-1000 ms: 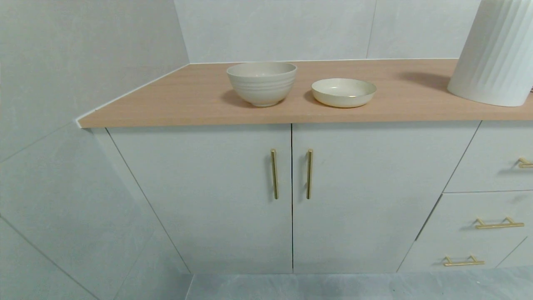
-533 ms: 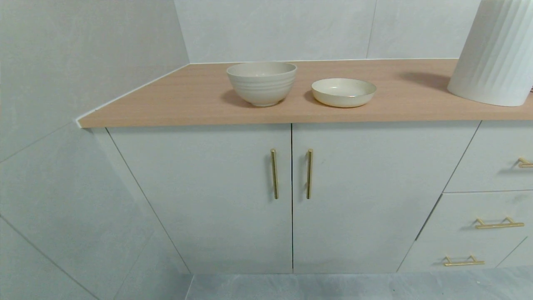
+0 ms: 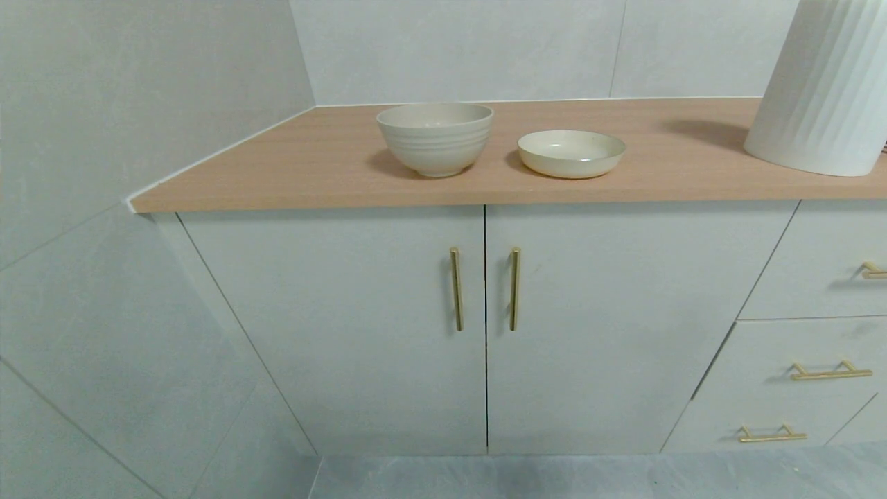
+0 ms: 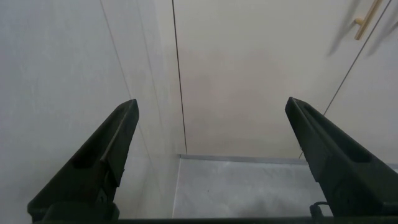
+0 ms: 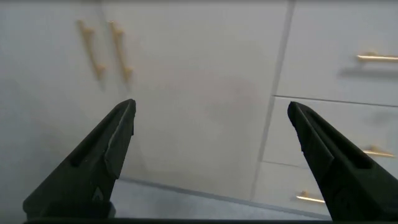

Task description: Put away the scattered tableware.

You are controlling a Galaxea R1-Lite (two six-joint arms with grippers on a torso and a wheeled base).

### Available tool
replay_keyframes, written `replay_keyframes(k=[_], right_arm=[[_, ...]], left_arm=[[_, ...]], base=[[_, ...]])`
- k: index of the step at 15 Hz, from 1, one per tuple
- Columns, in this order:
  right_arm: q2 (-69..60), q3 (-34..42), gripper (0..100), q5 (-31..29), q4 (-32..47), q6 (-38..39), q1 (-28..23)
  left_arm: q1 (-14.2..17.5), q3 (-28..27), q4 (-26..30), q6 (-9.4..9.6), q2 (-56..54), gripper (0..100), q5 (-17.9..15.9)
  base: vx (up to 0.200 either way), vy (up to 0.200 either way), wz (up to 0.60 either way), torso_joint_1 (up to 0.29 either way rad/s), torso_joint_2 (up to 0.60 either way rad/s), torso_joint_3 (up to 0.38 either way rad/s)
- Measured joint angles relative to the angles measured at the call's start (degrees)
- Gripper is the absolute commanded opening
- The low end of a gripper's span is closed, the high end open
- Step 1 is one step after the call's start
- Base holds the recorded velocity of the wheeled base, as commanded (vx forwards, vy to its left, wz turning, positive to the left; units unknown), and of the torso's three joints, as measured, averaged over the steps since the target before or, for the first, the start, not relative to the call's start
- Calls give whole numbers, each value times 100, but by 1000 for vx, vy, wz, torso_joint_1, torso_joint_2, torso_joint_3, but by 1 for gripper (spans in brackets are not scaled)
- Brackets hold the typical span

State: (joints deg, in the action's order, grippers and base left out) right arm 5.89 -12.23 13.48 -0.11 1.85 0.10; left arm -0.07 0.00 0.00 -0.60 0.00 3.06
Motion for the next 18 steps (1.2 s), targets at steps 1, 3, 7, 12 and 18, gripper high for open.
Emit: replay_keyframes(k=[1,3,7,12,18], right_arm=[[336,-96,100,121,-49,9,17],[1276,-255,100,310,-312,15,174],[3171,-436,100,364,-1218,30,1079],[5237,-976,100,296,-1998,38,2118],[7518,-2070,100,280,-3267,15,2956]], left_arm=[[0,0,0,0,0,100,0],[-4,0,0,0,0,100,0],[0,0,0,2,0,100,-2],[-2,0,0,24,0,100,-2],[-2,0,0,5,0,100,-2]], base=[[0,0,0,0,0,0],[0,0,0,0,0,0],[0,0,0,0,0,0],[0,0,0,0,0,0],[0,0,0,0,0,0]])
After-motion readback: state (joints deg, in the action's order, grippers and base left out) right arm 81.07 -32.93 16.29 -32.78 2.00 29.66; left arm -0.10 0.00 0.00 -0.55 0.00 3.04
